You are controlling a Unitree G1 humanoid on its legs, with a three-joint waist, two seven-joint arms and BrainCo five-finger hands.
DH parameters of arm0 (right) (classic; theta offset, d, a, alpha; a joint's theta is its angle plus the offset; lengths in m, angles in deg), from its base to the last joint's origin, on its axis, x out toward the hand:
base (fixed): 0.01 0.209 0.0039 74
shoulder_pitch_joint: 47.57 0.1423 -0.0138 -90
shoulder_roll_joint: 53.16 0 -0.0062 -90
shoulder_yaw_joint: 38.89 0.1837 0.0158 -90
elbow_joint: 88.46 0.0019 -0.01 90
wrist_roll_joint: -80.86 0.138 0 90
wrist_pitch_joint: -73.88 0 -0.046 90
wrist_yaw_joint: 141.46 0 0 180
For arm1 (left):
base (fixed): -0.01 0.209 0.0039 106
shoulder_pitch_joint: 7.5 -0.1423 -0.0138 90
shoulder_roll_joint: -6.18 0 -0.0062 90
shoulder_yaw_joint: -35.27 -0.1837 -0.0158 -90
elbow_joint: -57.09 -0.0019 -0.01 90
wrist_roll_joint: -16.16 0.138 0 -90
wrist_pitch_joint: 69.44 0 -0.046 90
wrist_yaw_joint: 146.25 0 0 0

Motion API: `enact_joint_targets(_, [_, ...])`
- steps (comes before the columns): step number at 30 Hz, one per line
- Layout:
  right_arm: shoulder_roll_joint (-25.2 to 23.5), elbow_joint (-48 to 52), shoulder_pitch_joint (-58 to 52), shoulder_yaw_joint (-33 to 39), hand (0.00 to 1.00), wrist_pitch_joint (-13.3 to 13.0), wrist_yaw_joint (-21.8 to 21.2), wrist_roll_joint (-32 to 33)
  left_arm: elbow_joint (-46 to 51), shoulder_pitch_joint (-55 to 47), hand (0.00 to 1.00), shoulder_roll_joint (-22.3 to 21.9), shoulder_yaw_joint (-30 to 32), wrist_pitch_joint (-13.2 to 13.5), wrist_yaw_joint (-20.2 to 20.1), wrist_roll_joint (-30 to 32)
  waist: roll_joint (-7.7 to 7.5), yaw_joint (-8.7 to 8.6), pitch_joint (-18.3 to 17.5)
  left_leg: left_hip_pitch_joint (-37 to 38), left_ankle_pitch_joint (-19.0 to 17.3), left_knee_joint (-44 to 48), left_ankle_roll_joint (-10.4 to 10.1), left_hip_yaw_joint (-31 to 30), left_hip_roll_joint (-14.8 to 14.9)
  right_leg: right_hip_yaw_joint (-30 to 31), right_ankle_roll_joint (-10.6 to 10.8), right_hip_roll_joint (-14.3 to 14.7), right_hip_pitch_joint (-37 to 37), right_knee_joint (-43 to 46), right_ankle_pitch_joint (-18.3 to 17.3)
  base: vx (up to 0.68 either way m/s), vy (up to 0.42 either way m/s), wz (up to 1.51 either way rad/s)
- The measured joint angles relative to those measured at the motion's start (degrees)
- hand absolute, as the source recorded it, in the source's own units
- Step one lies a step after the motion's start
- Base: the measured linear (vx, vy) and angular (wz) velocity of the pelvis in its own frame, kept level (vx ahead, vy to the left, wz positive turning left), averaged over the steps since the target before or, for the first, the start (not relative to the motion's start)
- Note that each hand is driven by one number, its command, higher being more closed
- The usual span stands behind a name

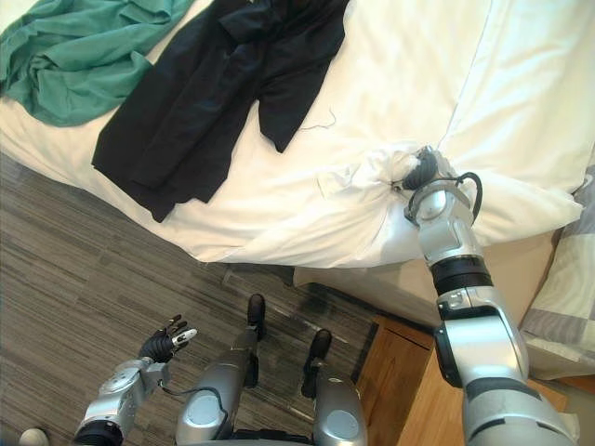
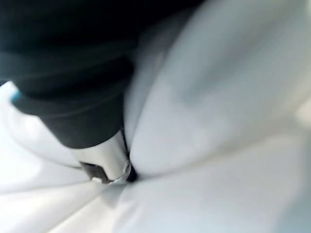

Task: Tidy the bed and pick cloth on bed and put in laundry

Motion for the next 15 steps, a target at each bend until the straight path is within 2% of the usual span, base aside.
enact_joint_targets(3, [-2.0,6.6,-7.4,4.3,1.0,-1.0,2.4,5.5,1.3,-1.0,0.0,-0.5,0.0,-0.8,0.0,0.0,-0.03,-0.25,0.0,1.6,0.1,0.0,0.1,0.5,0.0,0.6,0.0,-0.1,1.2,0.4,0.0,0.05,-0.023,-0.09])
enact_joint_targets(7, [-9.8,19.9,-23.4,9.6,1.0,-3.0,7.0,11.0,2.9,-3.7,0.0,-2.5,0.0,-1.6,0.3,0.7,-0.53,-1.5,-1.5,4.3,-0.6,0.0,-0.8,2.8,0.0,2.0,0.0,-0.2,3.2,0.3,0.0,0.04,-0.014,-0.19])
enact_joint_targets(9, [-15.8,26.6,-32.9,11.0,1.0,-4.5,9.2,11.8,3.3,-6.3,0.0,-4.3,0.0,-2.3,1.0,1.4,-1.37,-3.12,-4.3,5.4,-1.0,0.0,-1.3,3.9,0.0,3.1,0.6,-0.4,4.1,-0.3,-0.4,0.04,-0.018,-0.19])
enact_joint_targets(12, [-21.5,30.7,-44.0,12.4,1.0,-6.9,10.1,11.9,3.2,-9.3,0.0,-6.4,0.0,-2.5,1.3,3.0,-2.04,-4.33,-8.6,7.7,-2.0,-0.3,-1.1,5.7,0.1,4.6,1.4,-0.4,6.2,-1.6,-1.2,0.04,-0.028,-0.32])
enact_joint_targets(13, [-22.3,30.9,-45.7,12.5,0.0,-7.3,10.2,11.9,3.1,-9.9,0.0,-6.9,0.0,-2.5,1.3,3.0,-2.06,-4.67,-9.4,8.2,-2.3,-0.3,-1.1,6.1,0.1,4.7,1.4,-0.4,6.6,-1.8,-1.3,0.01,-0.021,-0.26])
enact_joint_targets(15, [-24.9,30.9,-51.3,12.4,0.0,-9.4,10.3,11.9,2.3,-11.8,0.0,-8.4,0.0,-2.5,1.3,3.6,-1.63,-6.11,-12.6,9.8,-3.3,-0.4,-1.4,7.0,0.5,5.4,1.7,0.0,8.1,-2.7,-1.5,0.01,-0.015,-0.24])
